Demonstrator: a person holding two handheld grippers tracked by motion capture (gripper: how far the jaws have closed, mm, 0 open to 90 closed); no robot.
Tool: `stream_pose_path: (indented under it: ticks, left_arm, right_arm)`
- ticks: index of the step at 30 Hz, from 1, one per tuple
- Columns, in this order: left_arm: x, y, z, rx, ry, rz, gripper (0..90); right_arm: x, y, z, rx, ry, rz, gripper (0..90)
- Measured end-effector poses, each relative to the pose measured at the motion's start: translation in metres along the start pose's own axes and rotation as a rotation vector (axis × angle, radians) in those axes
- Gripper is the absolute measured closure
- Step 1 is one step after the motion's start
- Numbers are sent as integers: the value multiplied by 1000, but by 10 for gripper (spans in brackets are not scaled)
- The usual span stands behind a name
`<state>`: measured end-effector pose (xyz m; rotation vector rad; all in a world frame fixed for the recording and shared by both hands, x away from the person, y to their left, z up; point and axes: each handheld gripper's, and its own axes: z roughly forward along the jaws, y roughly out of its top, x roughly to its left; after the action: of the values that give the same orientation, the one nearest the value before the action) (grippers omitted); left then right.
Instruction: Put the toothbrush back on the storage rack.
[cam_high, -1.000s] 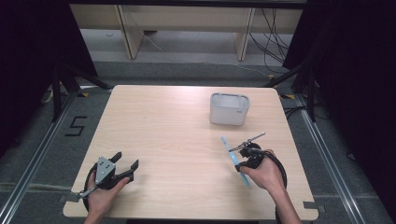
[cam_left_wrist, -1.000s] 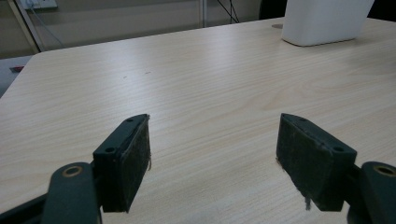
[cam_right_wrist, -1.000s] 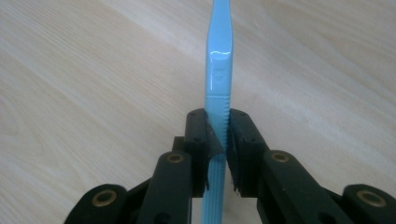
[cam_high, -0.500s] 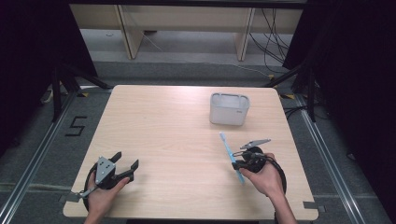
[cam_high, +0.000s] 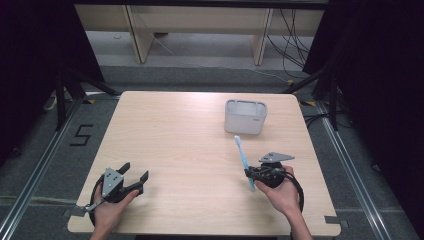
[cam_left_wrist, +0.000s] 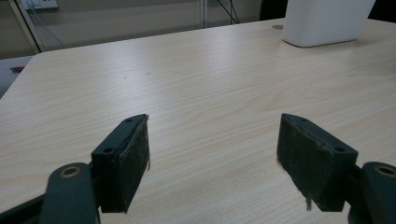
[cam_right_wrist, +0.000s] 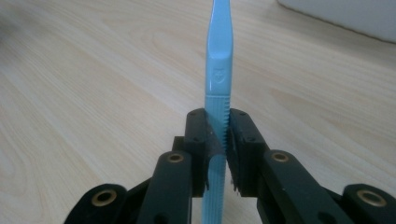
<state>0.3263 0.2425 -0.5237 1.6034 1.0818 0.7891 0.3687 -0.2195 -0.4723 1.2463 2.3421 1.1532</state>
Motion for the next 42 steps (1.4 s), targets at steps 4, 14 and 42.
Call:
stream_pose_path:
  ticks: [4, 14, 42]
  left_arm:
    - [0, 0, 0, -1, 2, -1, 248]
    - [-1, 0, 0, -13, 10, 0, 248]
    - [0, 0, 0, -29, 21, -9, 277]
  right_arm:
    - [-1, -3, 3, -88, 36, -21, 791]
    - [3, -6, 8, -206, 47, -54, 791]
    - [30, 15, 26, -413, 86, -148, 789]
